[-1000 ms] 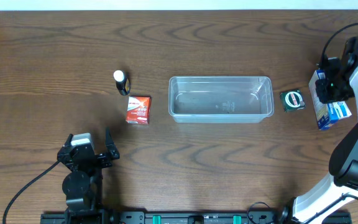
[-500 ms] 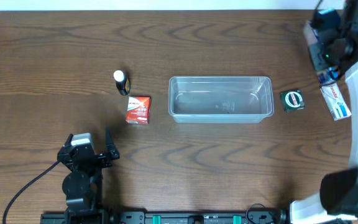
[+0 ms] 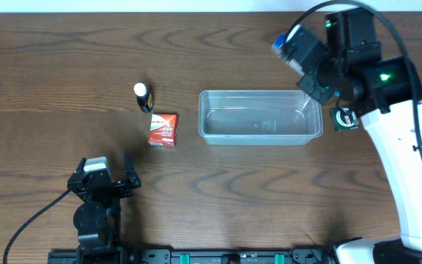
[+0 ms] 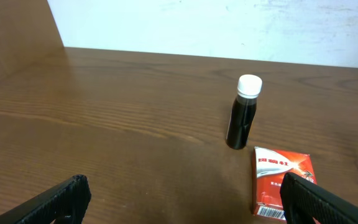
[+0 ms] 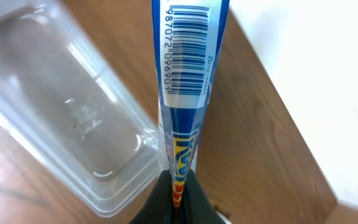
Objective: Pack container
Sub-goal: 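Lift the Kool Fever box and carry it into the clear container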
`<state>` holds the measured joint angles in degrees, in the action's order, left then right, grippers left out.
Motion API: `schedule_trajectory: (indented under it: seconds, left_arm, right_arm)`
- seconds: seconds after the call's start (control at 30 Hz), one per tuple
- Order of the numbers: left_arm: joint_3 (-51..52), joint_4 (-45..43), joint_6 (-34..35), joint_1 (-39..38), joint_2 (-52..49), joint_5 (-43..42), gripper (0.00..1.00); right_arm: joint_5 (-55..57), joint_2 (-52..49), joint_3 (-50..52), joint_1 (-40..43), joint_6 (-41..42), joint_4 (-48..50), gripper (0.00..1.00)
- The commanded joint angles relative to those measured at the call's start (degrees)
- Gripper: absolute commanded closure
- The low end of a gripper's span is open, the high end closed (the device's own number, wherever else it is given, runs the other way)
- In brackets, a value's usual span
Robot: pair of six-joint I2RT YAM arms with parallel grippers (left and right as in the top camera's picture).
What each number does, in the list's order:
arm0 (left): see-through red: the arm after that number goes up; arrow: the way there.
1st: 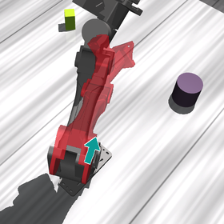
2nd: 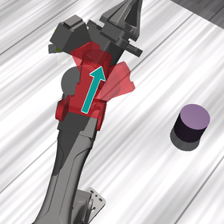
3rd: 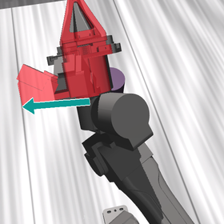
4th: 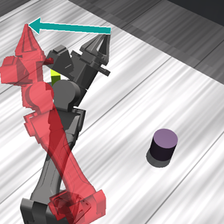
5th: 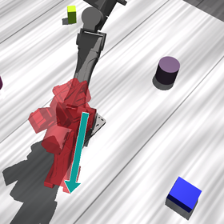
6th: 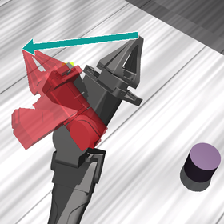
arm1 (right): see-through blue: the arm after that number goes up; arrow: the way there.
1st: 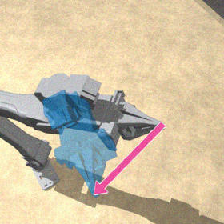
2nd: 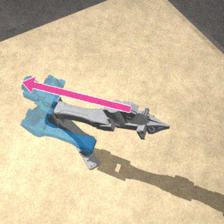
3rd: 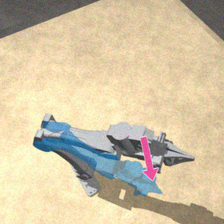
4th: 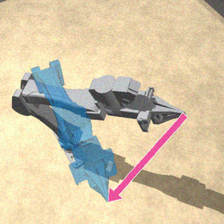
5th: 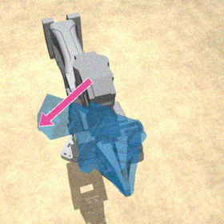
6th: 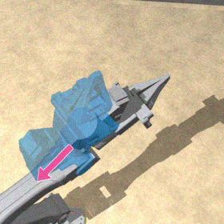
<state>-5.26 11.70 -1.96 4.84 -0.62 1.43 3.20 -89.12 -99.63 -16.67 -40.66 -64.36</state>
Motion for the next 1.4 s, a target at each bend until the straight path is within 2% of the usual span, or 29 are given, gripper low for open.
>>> schedule_trajectory:
  seconds: [0.0,0.1,0.77,0.87,1.03,1.37]
  left_arm:
    - [1.6,0.4,-0.8,0.3,0.4,-0.6,0.02]
    - [1.6,0.3,-0.8,0.3,0.4,-0.6,0.02]
    - [1.6,0.4,-0.8,0.3,0.4,-0.6,0.02]
    - [1.6,0.3,-0.8,0.3,0.4,-0.6,0.02]
    - [1.6,0.4,-0.8,0.3,0.4,-0.6,0.02]
    - [1.6,0.4,-0.8,0.3,0.4,-0.6,0.02]
  right_arm:
    - [-4.2,-0.9,0.5,-2.1,-8.0,-0.8,0.98]
    - [-4.3,-2.5,1.6,-2.6,-12.0,-1.8,0.97]
    - [-5.6,-16.3,2.3,-3.0,-15.0,-2.4,0.97]
    - [-5.6,-18.4,2.3,-3.0,-17.8,-3.2,0.97]
    - [-5.6,-20.1,2.3,-2.8,-22.2,-3.5,0.99]
    - [-3.4,-20.2,2.3,-2.5,-22.2,-5.9,0.98]
